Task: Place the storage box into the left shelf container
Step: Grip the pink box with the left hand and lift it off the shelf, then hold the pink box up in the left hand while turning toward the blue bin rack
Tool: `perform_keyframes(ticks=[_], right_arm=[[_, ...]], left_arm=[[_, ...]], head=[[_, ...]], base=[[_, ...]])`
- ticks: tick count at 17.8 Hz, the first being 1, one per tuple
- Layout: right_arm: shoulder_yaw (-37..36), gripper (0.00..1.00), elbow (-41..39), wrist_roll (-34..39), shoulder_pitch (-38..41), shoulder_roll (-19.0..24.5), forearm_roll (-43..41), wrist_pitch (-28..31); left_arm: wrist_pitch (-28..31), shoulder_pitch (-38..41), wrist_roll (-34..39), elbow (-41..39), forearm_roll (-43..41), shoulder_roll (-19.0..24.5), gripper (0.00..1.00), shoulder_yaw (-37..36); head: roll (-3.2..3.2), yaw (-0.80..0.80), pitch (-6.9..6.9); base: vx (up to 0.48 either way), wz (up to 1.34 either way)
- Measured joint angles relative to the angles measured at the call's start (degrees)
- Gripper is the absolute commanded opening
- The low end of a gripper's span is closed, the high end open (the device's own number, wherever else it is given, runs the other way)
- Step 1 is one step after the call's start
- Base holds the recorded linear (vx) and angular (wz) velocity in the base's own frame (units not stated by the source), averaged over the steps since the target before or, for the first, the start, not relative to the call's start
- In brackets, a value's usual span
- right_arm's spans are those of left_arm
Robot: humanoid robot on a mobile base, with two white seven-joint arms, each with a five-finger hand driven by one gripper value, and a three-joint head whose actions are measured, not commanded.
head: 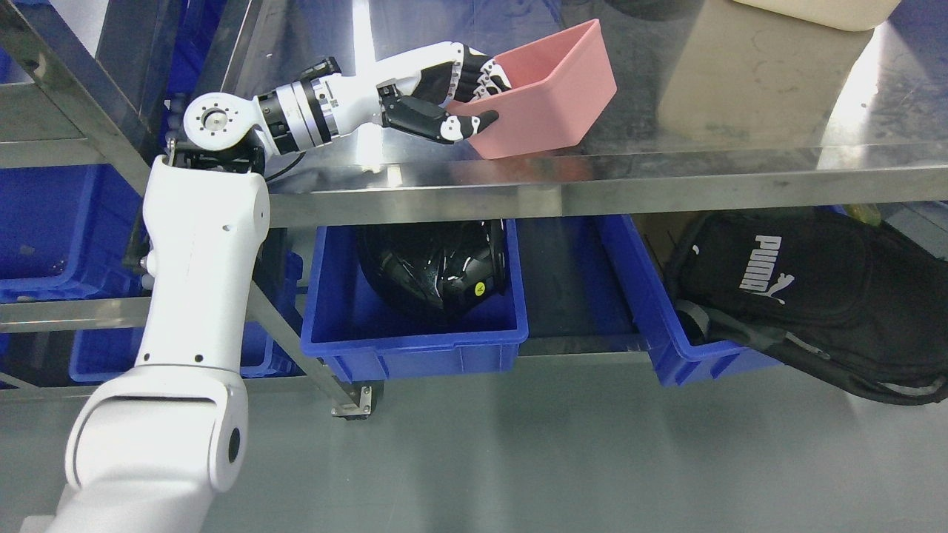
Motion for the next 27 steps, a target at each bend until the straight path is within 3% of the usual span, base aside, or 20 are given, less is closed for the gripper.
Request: perform_keyframes(ticks=[9,14,19,27], right_arm=[[0.0,1.0,0.0,0.0,0.0,0.0,0.0,0.0],[0.0,1.0,0.0,0.0,0.01,0.0,0.0,0.0],[0.0,1.0,0.0,-0.01,0.0,0.0,0.0,0.0],[0.0,1.0,0.0,-0.06,0.01,0.0,0.0,0.0]], left_arm=[[-1.1,7.56,6.01,-4.41,17.66,-0.32,0.0,3.79],[-13.45,15.89,21.34,-13.86,23.02,-0.41,0.0,0.54],[-20.88,23.96,34.23,-23.31,24.63,-0.47,0.0,-5.74],[-25.99,35.56,37.93,-34.59,25.44,-0.51,0.01,-13.46]], head=[[0.0,0.0,0.0],[0.0,0.0,0.0],[0.0,0.0,0.0],[0.0,0.0,0.01]], base=[[0.0,0.0],[-0.012,0.09],[-0.028,0.25],[-0.004,0.92]])
